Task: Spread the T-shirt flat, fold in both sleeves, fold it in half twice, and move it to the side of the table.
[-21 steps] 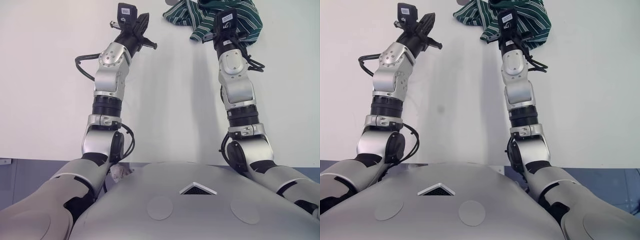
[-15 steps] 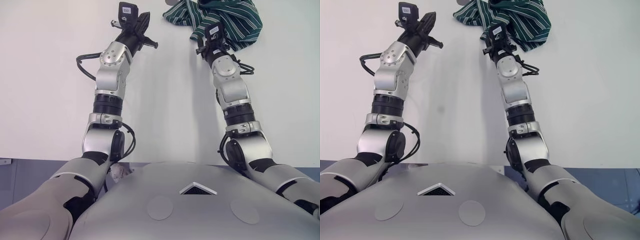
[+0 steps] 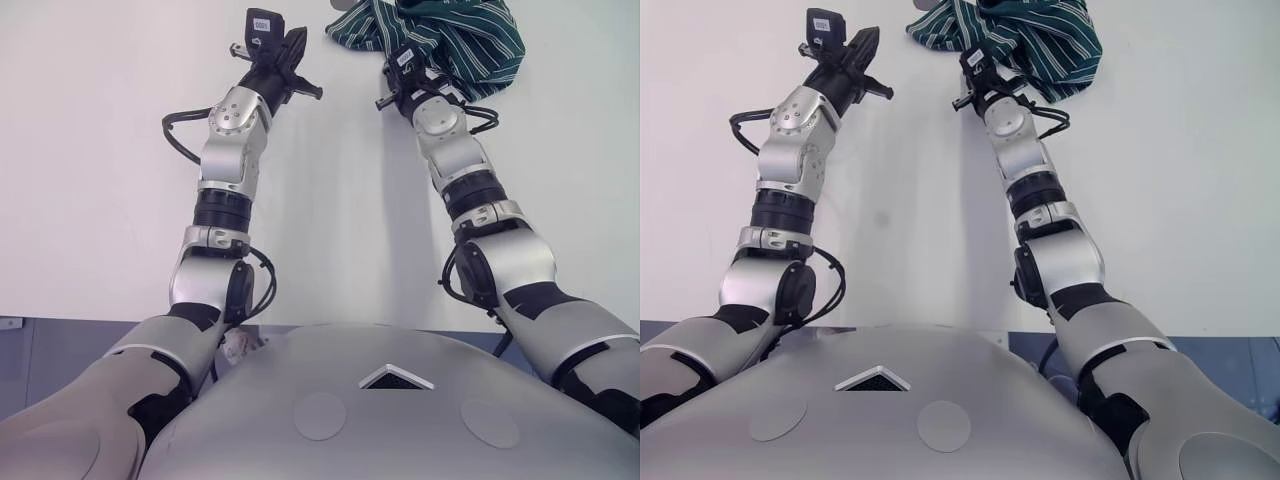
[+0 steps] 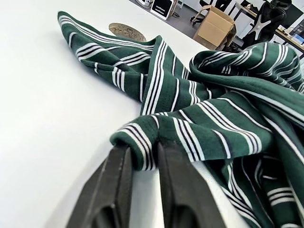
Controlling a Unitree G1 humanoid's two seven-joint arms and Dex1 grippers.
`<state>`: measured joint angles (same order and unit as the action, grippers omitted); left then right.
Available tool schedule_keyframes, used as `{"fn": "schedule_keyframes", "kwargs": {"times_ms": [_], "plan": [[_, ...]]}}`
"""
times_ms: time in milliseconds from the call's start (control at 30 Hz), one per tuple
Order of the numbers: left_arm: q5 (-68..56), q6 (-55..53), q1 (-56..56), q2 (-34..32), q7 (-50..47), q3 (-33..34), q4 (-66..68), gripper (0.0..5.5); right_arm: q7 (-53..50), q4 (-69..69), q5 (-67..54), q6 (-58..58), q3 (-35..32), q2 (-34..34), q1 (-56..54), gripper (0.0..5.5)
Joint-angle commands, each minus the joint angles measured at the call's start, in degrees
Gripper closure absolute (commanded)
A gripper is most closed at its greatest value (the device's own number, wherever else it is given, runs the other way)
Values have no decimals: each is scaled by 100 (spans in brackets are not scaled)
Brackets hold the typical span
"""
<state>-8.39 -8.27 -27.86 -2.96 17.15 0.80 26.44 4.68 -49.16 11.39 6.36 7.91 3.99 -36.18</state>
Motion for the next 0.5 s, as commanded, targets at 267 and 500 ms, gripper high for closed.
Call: {"fn": "schedule_keyframes", "kwargs": {"times_ms": [267,500], "plan": [[27,116,-100,-315,36,194,281,550,2282,4418,-3729,2331,-1254,13,616,548],[-214,-617,169,-1103,773,354,-146,550,2238,5721,-5334,3829,-2120,721,500,548]]}}
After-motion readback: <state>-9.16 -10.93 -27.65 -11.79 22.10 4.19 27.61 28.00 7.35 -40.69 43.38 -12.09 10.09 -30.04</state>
